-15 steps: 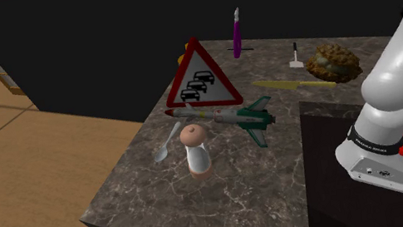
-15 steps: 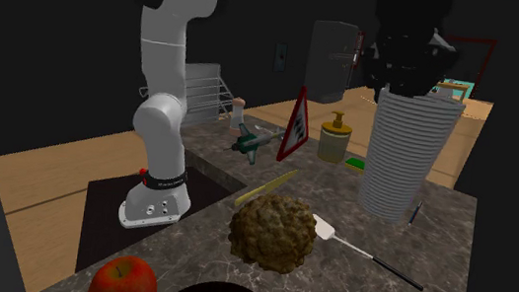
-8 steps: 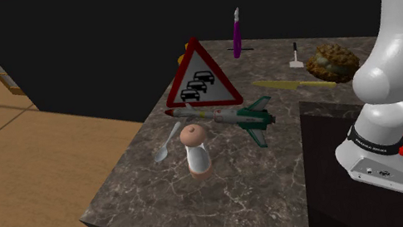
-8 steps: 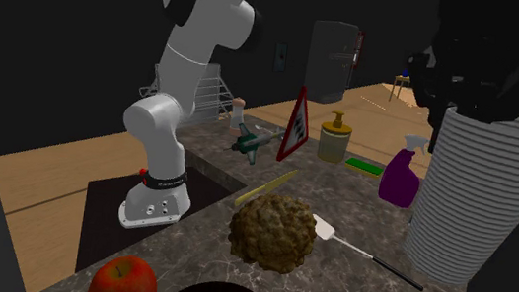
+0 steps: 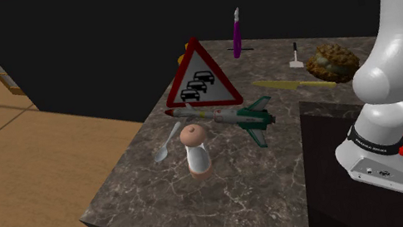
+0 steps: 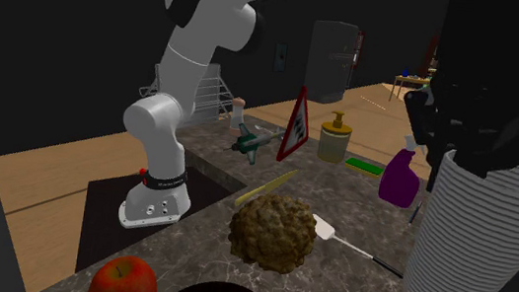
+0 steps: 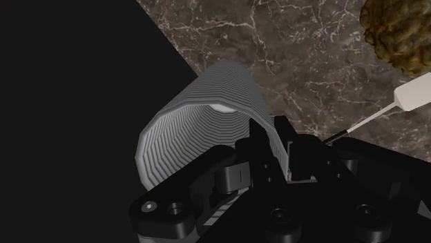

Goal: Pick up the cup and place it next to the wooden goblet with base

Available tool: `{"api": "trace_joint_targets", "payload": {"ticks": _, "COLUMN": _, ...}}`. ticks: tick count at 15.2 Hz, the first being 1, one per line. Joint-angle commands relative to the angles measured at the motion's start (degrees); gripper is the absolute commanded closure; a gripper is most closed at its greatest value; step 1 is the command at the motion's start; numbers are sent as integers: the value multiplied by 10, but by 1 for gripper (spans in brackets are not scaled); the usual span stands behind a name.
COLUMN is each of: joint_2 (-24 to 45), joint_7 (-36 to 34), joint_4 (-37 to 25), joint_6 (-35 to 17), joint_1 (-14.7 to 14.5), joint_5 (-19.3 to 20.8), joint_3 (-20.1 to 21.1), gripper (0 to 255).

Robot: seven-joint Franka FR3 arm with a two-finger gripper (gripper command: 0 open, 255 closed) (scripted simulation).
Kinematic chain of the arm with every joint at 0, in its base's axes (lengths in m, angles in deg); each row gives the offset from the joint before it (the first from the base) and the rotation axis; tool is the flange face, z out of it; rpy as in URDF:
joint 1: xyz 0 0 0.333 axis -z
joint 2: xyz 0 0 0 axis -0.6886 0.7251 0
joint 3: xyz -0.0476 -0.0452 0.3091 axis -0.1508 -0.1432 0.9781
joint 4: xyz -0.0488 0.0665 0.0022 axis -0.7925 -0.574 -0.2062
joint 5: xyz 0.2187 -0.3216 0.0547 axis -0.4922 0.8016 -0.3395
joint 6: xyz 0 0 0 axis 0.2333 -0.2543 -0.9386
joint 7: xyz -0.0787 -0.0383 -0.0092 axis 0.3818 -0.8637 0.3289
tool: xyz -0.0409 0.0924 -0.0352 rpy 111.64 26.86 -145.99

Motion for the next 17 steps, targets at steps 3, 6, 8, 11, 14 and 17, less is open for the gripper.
{"api": "trace_joint_targets", "payload": {"ticks": 3, "joint_2": -14, "joint_7": 1, "joint_4": 55, "joint_6": -41, "joint_1": -21, "joint_5": 10, "joint_3": -4, "gripper": 255}}
{"api": "trace_joint_targets", "payload": {"ticks": 6, "joint_2": -20, "joint_7": 2, "joint_4": 88, "joint_6": -68, "joint_1": -32, "joint_5": 14, "joint_3": -5, "gripper": 255}}
{"api": "trace_joint_targets", "payload": {"ticks": 8, "joint_2": -23, "joint_7": 3, "joint_4": 109, "joint_6": -85, "joint_1": -38, "joint_5": 16, "joint_3": -5, "gripper": 255}}
{"api": "trace_joint_targets", "payload": {"ticks": 11, "joint_2": -26, "joint_7": 4, "joint_4": 137, "joint_6": -110, "joint_1": -46, "joint_5": 17, "joint_3": -5, "gripper": 255}}
{"api": "trace_joint_targets", "payload": {"ticks": 14, "joint_2": -28, "joint_7": 6, "joint_4": 163, "joint_6": -134, "joint_1": -52, "joint_5": 17, "joint_3": -5, "gripper": 255}}
{"api": "trace_joint_targets", "payload": {"ticks": 17, "joint_2": -28, "joint_7": 8, "joint_4": 187, "joint_6": -157, "joint_1": -57, "joint_5": 16, "joint_3": -4, "gripper": 255}}
